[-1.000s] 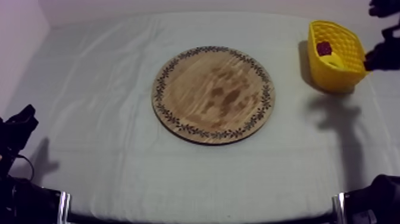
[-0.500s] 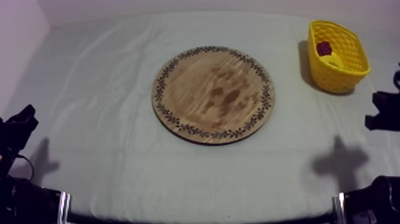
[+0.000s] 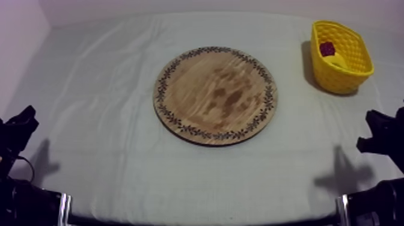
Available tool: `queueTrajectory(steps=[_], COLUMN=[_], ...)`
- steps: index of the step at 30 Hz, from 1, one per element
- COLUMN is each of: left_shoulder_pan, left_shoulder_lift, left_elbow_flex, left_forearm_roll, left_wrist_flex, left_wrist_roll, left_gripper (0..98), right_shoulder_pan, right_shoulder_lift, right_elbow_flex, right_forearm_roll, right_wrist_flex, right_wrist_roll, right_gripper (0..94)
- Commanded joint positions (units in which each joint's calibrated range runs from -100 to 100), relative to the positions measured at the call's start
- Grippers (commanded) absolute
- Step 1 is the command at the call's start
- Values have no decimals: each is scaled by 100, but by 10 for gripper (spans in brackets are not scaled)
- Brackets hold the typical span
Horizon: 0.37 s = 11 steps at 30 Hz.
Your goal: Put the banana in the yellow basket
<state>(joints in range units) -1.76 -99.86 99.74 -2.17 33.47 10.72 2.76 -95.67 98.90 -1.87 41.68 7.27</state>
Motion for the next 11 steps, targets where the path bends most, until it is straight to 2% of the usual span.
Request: queueTrajectory(steps=[1, 5, 11], left_shoulder_pan=[-1, -1, -1], left_shoulder_lift=[3, 3, 3], left_elbow_flex=[4, 4, 4], left_forearm_roll=[0, 0, 0], left_wrist_flex=[0, 0, 0], left_wrist_roll=[3, 3, 1], left_gripper=[1, 1, 1], right_shoulder_pan=[-114, -202, -227], right_shoulder_lift=[-5, -8, -9], right_elbow_flex=[39, 76, 86], right_forearm_roll=[19, 33, 37], right_wrist_flex=[-420, -535, -567], right_wrist_roll=[118, 387, 452], right_gripper=[18, 9, 6])
